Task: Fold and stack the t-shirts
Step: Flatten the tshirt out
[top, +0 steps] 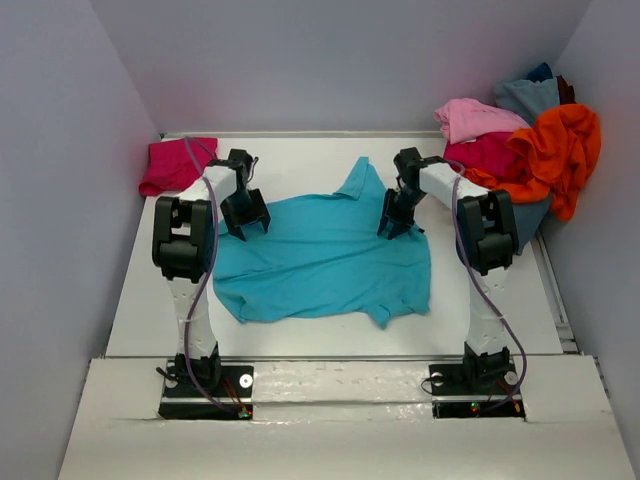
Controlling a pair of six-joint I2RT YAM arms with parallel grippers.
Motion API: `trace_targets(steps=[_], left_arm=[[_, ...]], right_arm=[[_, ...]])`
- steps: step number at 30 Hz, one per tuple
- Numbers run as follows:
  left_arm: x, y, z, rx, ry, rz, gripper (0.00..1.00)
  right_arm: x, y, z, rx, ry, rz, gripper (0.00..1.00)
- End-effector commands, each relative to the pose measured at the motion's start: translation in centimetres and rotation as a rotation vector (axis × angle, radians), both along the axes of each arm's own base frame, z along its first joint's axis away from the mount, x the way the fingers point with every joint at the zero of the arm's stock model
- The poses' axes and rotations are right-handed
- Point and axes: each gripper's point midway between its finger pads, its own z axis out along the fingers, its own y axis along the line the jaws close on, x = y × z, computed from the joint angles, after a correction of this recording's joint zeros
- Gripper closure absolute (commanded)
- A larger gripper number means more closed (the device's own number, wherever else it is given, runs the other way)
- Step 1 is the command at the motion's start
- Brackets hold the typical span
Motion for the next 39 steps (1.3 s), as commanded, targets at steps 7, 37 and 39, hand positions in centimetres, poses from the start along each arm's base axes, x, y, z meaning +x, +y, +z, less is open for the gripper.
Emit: trace_targets(steps=[7, 37, 39], left_arm=[[-0.4, 2.1, 0.7, 0.061, -0.002, 0.016, 0.27], [5.5, 11.2, 3.0, 0.197, -0.094, 0.192, 0.27], [5.8, 11.5, 3.2, 0.21, -0.1, 0.196, 0.27]], right_arm=[[-0.6, -3.6, -3.5, -0.15, 0.027, -0.008, 0.57], [-0.1, -3.1, -3.1, -0.1, 0.023, -0.004, 0.57], [-0.1, -3.1, -3.1, -0.102, 0.024, -0.003, 0.57]])
